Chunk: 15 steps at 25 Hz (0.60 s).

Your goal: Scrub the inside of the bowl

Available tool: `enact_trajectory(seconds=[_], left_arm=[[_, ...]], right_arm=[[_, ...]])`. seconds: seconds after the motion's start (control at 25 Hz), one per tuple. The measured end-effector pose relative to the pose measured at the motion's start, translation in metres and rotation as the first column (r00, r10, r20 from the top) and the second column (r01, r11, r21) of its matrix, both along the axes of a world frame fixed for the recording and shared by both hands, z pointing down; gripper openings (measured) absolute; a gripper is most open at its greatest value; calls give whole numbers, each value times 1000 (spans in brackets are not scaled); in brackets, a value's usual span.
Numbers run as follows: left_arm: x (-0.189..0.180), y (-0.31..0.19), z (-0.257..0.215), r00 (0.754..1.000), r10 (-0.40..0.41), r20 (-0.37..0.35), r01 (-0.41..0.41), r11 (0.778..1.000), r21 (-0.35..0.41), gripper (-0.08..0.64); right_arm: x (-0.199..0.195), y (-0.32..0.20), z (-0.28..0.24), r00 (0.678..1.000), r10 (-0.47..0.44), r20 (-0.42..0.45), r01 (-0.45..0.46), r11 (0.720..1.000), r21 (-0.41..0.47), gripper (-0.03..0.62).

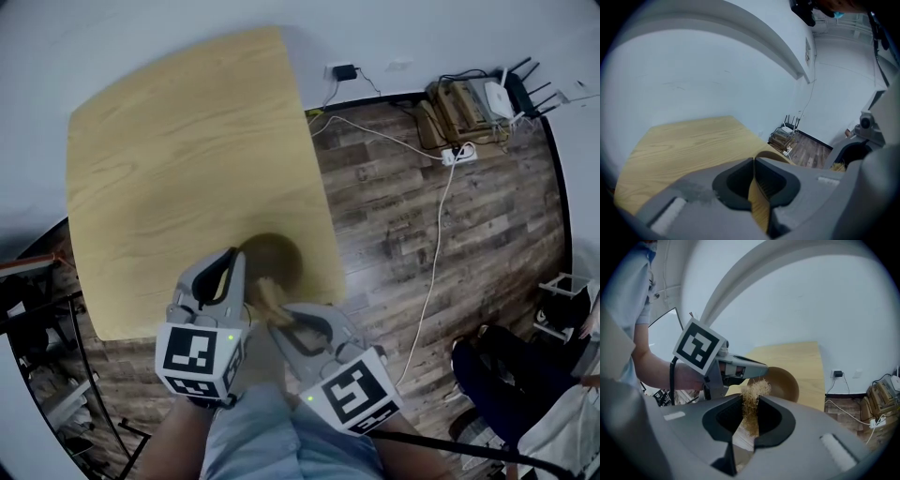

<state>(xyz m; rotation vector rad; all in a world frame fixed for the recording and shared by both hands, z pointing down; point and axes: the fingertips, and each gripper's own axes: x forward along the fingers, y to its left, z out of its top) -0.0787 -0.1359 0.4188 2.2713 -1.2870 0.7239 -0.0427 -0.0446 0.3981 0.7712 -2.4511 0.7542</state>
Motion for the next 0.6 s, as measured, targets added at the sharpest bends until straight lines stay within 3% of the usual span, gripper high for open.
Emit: enact_trajectory(seconds=[0.2, 0.6], left_arm=[[5, 0, -1, 1000, 4, 12, -4, 1000, 5, 34], [14, 1, 4, 999, 25, -30, -26, 999, -26, 34]], right_arm=[[16, -11, -16, 997, 70, 33, -72, 996, 48, 61], [28, -46, 15, 987, 124, -97, -119, 991, 60, 61]])
